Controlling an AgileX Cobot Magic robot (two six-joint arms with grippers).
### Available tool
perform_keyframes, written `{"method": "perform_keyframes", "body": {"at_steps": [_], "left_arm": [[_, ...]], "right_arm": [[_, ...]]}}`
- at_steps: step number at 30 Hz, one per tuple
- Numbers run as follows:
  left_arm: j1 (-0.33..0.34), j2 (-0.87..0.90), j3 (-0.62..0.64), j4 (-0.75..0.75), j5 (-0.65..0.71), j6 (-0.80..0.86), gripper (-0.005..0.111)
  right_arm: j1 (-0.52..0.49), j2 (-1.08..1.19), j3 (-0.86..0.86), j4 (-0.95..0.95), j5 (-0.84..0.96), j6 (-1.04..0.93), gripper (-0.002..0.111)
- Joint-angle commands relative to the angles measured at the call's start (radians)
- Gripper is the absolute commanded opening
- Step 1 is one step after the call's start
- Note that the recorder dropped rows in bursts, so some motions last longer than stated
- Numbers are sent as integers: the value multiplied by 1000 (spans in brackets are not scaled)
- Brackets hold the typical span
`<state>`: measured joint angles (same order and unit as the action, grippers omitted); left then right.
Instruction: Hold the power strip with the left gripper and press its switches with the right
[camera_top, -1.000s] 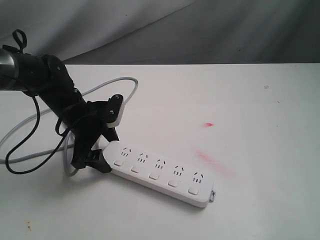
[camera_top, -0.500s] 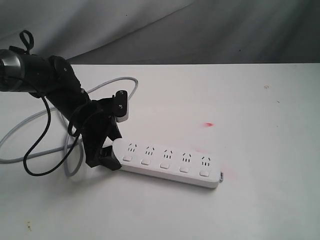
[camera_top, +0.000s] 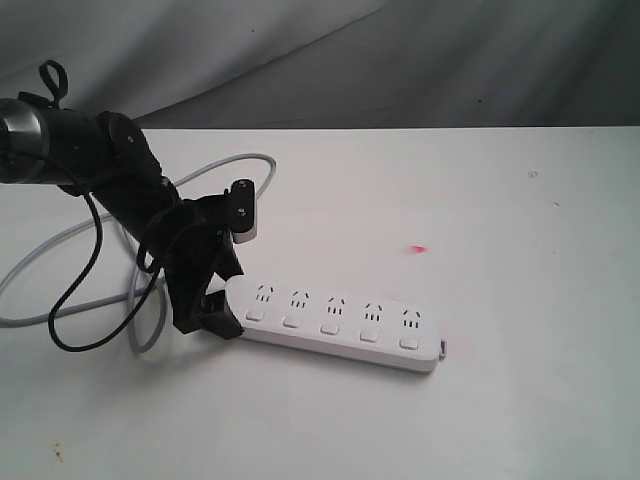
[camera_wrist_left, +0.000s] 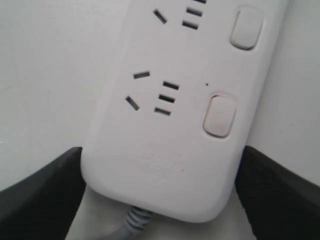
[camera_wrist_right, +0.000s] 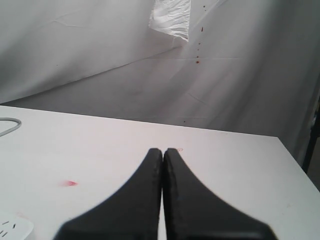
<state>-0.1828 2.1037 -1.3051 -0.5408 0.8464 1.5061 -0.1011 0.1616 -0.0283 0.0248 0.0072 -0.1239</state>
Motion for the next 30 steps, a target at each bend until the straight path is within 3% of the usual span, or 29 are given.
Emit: {"method": "perform_keyframes", "body": {"at_steps": [1,30], "left_arm": [[-3,4,-1,-3,-16,-22,73],[-3,4,-1,-3,-16,-11,73]], "right_arm": [[-6,-6,5,-12,-7,0,0],[-6,-6,5,-12,-7,0,0]]}}
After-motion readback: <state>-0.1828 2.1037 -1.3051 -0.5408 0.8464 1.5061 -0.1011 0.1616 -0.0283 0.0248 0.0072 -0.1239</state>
